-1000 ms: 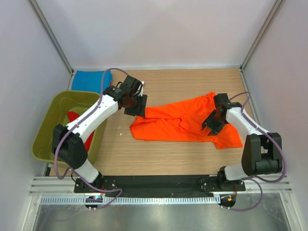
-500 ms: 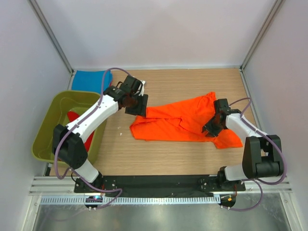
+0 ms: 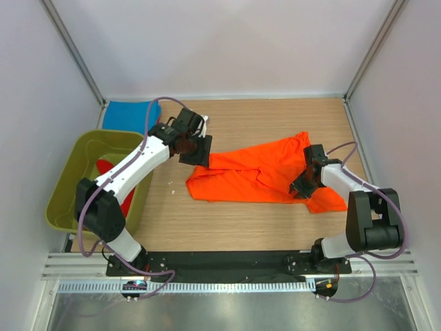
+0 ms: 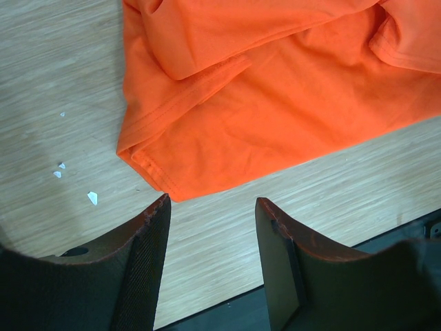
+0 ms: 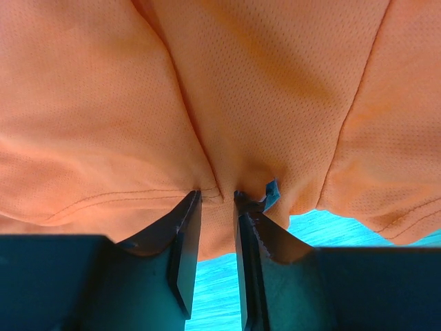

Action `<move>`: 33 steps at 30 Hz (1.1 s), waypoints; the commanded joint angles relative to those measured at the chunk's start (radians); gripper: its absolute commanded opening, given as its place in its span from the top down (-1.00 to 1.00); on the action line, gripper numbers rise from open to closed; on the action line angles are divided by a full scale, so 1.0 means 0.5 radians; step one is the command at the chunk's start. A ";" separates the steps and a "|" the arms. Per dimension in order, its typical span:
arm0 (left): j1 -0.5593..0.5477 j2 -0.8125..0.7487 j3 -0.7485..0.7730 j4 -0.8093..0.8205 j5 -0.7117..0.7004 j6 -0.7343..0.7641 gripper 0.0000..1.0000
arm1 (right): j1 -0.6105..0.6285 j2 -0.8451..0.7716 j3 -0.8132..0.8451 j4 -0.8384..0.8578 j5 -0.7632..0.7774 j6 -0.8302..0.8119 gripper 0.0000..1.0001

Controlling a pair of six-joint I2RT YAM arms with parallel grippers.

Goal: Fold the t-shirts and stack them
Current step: Flatten the tshirt out

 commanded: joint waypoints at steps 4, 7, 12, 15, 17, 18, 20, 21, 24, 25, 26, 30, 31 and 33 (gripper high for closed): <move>-0.006 0.000 0.050 0.047 0.036 0.040 -0.07 | 0.025 0.019 -0.009 0.081 0.108 0.037 0.34; -0.006 -0.003 0.050 0.047 0.040 0.040 -0.08 | 0.025 0.016 -0.028 0.120 0.118 0.049 0.34; -0.006 -0.006 0.050 0.047 0.033 0.043 -0.08 | 0.022 0.019 -0.071 0.179 0.118 0.092 0.35; -0.006 -0.009 0.050 0.044 0.033 0.043 -0.08 | 0.025 0.019 -0.092 0.206 0.121 0.105 0.38; -0.006 -0.012 0.047 0.044 0.033 0.043 -0.07 | 0.028 0.006 -0.092 0.203 0.127 0.105 0.47; -0.006 -0.012 0.047 0.041 0.033 0.046 -0.08 | 0.028 0.003 -0.086 0.194 0.133 0.102 0.52; -0.006 -0.015 0.047 0.041 0.030 0.053 -0.08 | 0.025 -0.030 -0.065 0.164 0.136 0.096 0.64; -0.006 -0.019 0.047 0.041 0.027 0.050 -0.08 | 0.025 -0.046 -0.055 0.148 0.136 0.095 0.68; -0.006 -0.025 0.044 0.047 0.039 0.050 -0.09 | 0.022 -0.119 -0.025 0.108 0.118 0.114 0.79; -0.009 -0.025 0.047 0.047 0.040 0.050 -0.08 | 0.028 -0.135 -0.015 0.105 0.105 0.126 0.79; -0.006 -0.025 0.047 0.056 0.043 0.046 -0.08 | 0.022 -0.150 -0.012 0.102 0.093 0.138 0.79; -0.006 -0.025 0.038 0.047 0.046 0.046 -0.08 | 0.028 -0.144 0.027 0.090 0.075 0.142 0.71; -0.006 -0.025 0.038 0.047 0.043 0.043 -0.09 | 0.025 -0.144 0.028 0.093 0.072 0.141 0.70; -0.006 -0.031 0.038 0.050 0.043 0.046 -0.09 | 0.025 -0.132 0.028 0.099 0.066 0.141 0.69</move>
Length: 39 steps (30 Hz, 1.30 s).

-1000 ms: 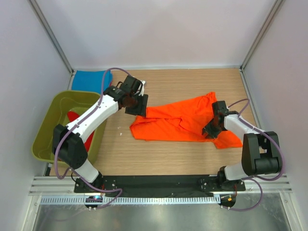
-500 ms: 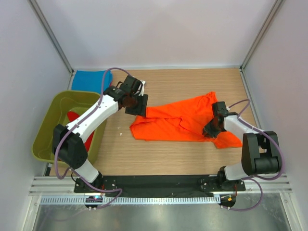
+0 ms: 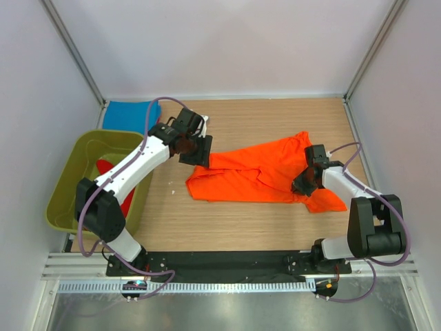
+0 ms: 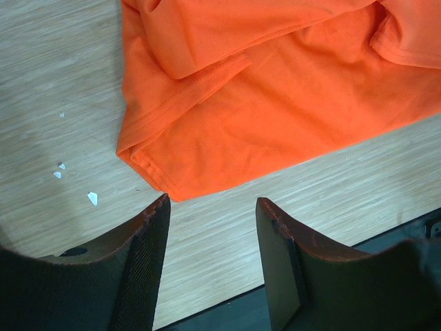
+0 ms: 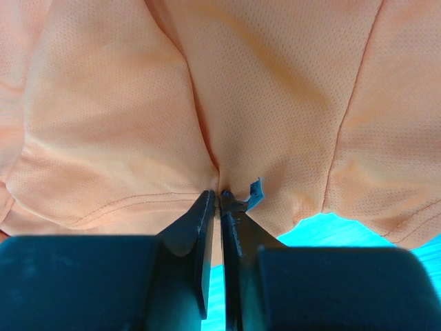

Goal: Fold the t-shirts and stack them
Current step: Flatten the tshirt out

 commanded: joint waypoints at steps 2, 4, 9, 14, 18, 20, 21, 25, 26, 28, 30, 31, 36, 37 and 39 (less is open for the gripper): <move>-0.006 -0.028 0.035 0.047 0.034 0.039 -0.09 | 0.010 -0.028 0.061 0.013 -0.024 0.034 0.66; -0.006 -0.028 0.038 0.047 0.034 0.036 -0.09 | 0.010 -0.019 0.058 0.022 -0.030 0.031 0.61; -0.006 -0.025 0.038 0.047 0.037 0.036 -0.08 | 0.010 -0.025 0.070 0.047 -0.030 0.025 0.60; -0.006 -0.025 0.038 0.044 0.040 0.039 -0.09 | 0.013 -0.013 0.095 0.077 -0.030 0.019 0.60; -0.009 -0.025 0.044 0.041 0.037 0.045 -0.09 | 0.013 0.015 0.107 0.080 -0.101 0.012 0.58; -0.006 -0.019 0.044 0.044 0.040 0.042 -0.09 | 0.013 0.018 0.107 0.090 -0.116 0.015 0.58; -0.006 -0.019 0.047 0.044 0.040 0.045 -0.08 | 0.017 0.015 0.107 0.096 -0.116 0.012 0.57; -0.006 -0.015 0.047 0.041 0.043 0.042 -0.09 | 0.020 0.037 0.125 0.093 -0.128 0.012 0.55; -0.006 -0.015 0.047 0.032 0.043 0.045 -0.09 | 0.017 0.040 0.129 0.096 -0.137 0.012 0.54; -0.006 -0.012 0.047 0.041 0.040 0.048 -0.08 | 0.020 0.043 0.138 0.087 -0.150 0.016 0.53; -0.006 -0.006 0.047 0.041 0.037 0.045 -0.09 | 0.023 0.046 0.153 0.074 -0.156 0.009 0.50; -0.006 -0.009 0.047 0.041 0.034 0.045 -0.09 | 0.023 0.046 0.162 0.038 -0.153 0.000 0.49; -0.006 -0.003 0.050 0.038 0.034 0.045 -0.09 | 0.029 0.046 0.214 -0.054 -0.119 -0.027 0.42; -0.006 -0.003 0.050 0.035 0.034 0.045 -0.09 | 0.029 0.043 0.214 -0.085 -0.113 -0.030 0.40; -0.006 -0.003 0.050 0.035 0.037 0.045 -0.09 | 0.032 0.040 0.233 -0.119 -0.092 -0.049 0.35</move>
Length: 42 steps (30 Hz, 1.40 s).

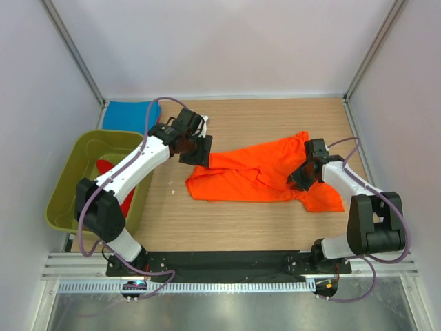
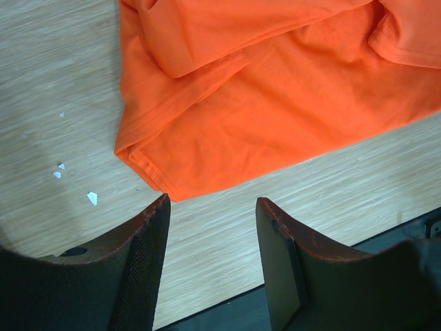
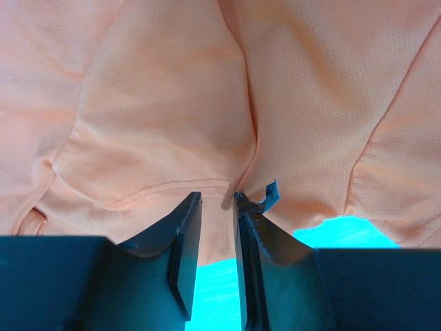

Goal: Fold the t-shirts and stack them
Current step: Flatten the tshirt out

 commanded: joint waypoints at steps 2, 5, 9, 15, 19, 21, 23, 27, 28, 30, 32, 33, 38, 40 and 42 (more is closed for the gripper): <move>-0.006 -0.003 0.047 0.036 0.032 0.044 -0.09 | 0.013 -0.016 0.097 -0.138 0.054 -0.068 0.34; -0.006 0.003 0.053 0.039 0.032 0.044 -0.09 | 0.013 -0.025 0.128 -0.209 0.061 -0.105 0.33; -0.006 0.006 0.050 0.042 0.041 0.041 -0.09 | 0.013 -0.044 0.152 -0.221 0.128 -0.139 0.32; -0.006 0.012 0.044 0.039 0.044 0.038 -0.09 | 0.013 -0.004 0.109 -0.068 0.094 -0.133 0.33; -0.006 0.015 0.047 0.039 0.044 0.041 -0.09 | 0.013 0.057 0.088 0.006 0.097 -0.133 0.32; -0.006 0.018 0.050 0.039 0.044 0.041 -0.09 | 0.016 0.073 0.070 0.052 0.018 -0.136 0.33; -0.006 0.018 0.050 0.039 0.044 0.041 -0.09 | 0.019 0.094 0.070 0.058 0.027 -0.133 0.34; -0.006 0.021 0.053 0.033 0.038 0.047 -0.09 | 0.019 0.113 0.057 0.055 0.027 -0.126 0.35; -0.009 0.021 0.053 0.030 0.038 0.047 -0.09 | 0.022 0.113 0.054 0.052 0.027 -0.120 0.35; -0.009 0.024 0.056 0.033 0.038 0.044 -0.09 | 0.031 0.110 0.054 0.027 0.036 -0.117 0.36; -0.006 0.024 0.059 0.027 0.038 0.047 -0.09 | 0.040 0.098 0.054 0.012 0.048 -0.117 0.36; -0.006 0.024 0.059 0.027 0.035 0.044 -0.09 | 0.037 0.094 0.054 0.006 0.054 -0.117 0.36; -0.006 0.024 0.059 0.023 0.035 0.050 -0.09 | 0.043 0.085 0.066 -0.077 0.140 -0.142 0.36; -0.006 0.021 0.056 0.026 0.035 0.050 -0.09 | 0.040 0.085 0.063 -0.092 0.153 -0.160 0.36; -0.006 0.024 0.056 0.030 0.038 0.047 -0.09 | 0.040 0.073 0.048 -0.095 0.180 -0.163 0.36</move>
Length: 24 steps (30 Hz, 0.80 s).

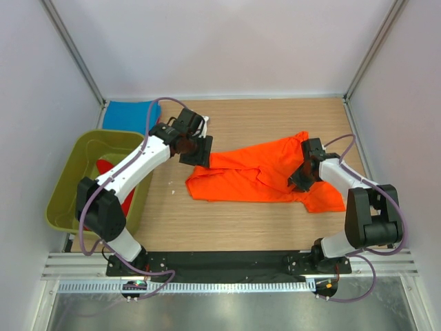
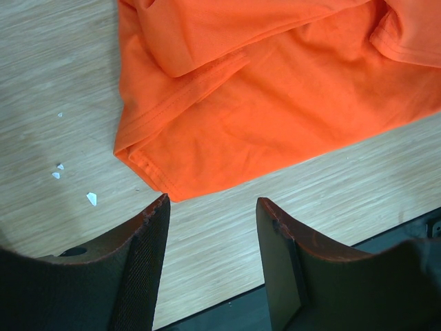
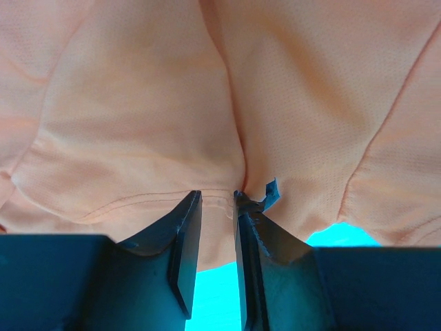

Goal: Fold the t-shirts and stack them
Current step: Flatten the tshirt out

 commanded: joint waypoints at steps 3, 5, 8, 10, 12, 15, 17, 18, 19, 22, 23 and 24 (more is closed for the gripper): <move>-0.006 0.010 0.059 0.027 0.032 0.043 -0.09 | 0.010 -0.068 -0.031 -0.031 0.107 -0.047 0.36; -0.006 0.010 0.063 0.027 0.032 0.043 -0.09 | 0.010 -0.062 -0.041 -0.027 0.101 -0.047 0.36; -0.006 0.010 0.059 0.030 0.035 0.043 -0.09 | 0.010 -0.053 -0.062 -0.006 0.089 -0.037 0.36; -0.006 0.010 0.056 0.027 0.032 0.047 -0.09 | 0.007 -0.053 -0.071 0.000 0.080 -0.031 0.36; -0.006 0.007 0.056 0.027 0.032 0.047 -0.09 | 0.016 -0.053 -0.090 0.022 0.076 -0.028 0.36; -0.006 0.010 0.059 0.033 0.038 0.040 -0.09 | 0.025 -0.056 -0.111 0.061 0.061 -0.004 0.36; -0.006 0.007 0.059 0.033 0.038 0.040 -0.09 | 0.028 -0.050 -0.120 0.080 0.064 0.003 0.36; -0.006 0.010 0.056 0.030 0.041 0.043 -0.09 | 0.034 -0.047 -0.126 0.080 0.070 0.018 0.37; -0.006 0.010 0.056 0.030 0.038 0.043 -0.09 | 0.031 -0.047 -0.127 0.089 0.073 0.018 0.43; -0.006 0.007 0.056 0.033 0.032 0.047 -0.09 | 0.034 -0.041 -0.114 0.105 0.086 0.024 0.62; -0.006 0.004 0.056 0.030 0.032 0.047 -0.09 | 0.034 -0.041 -0.105 0.101 0.092 0.021 0.68; -0.006 0.004 0.053 0.030 0.029 0.047 -0.09 | 0.031 -0.044 -0.099 0.098 0.095 0.027 0.80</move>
